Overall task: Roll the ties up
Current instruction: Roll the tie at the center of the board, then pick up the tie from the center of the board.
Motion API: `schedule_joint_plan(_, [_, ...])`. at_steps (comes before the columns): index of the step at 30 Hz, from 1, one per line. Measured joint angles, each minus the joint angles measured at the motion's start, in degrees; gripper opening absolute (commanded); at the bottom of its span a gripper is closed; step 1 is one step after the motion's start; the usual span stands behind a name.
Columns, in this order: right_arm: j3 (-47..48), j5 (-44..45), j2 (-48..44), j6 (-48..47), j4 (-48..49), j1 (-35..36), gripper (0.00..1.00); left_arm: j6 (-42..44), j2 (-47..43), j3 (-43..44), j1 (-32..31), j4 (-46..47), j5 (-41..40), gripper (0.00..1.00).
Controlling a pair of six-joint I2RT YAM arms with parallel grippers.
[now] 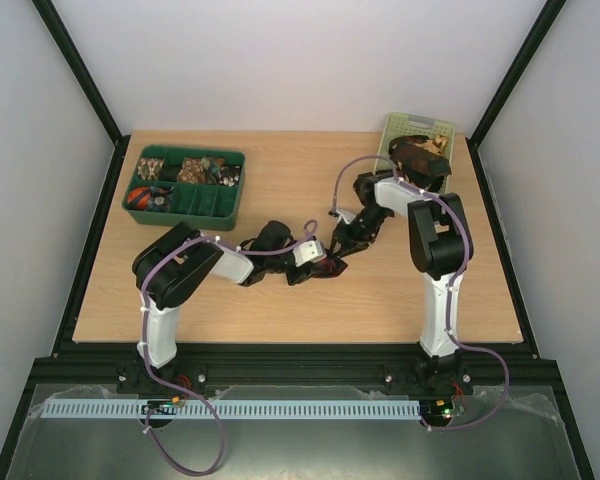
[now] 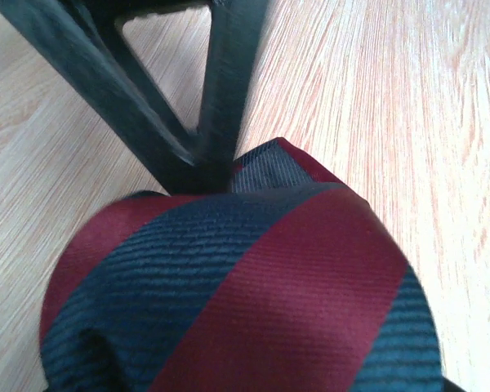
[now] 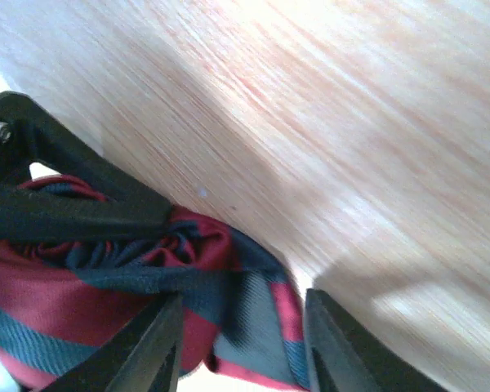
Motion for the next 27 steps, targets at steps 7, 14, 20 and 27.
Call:
schedule_joint_plan(7, [-3.69,-8.24,-0.79,3.21,-0.72,-11.72,0.63,2.32,-0.02,0.15,-1.01,-0.11,-2.25,0.26])
schedule_joint_plan(14, [-7.93,-13.84,-1.33,8.11,-0.81,-12.07,0.67,4.76,-0.20,0.39,-1.22,-0.76,-2.64,0.26])
schedule_joint_plan(20, [-8.90,-16.41,-0.94,11.30,-0.42,-7.98,0.68,5.64,-0.20,0.55,-1.27,-1.09,-2.64,0.26])
schedule_joint_plan(27, [-9.86,-21.70,0.20,12.90,1.22,-6.93,0.73,5.79,-0.22,0.68,-1.27,-1.42,-2.62,0.27])
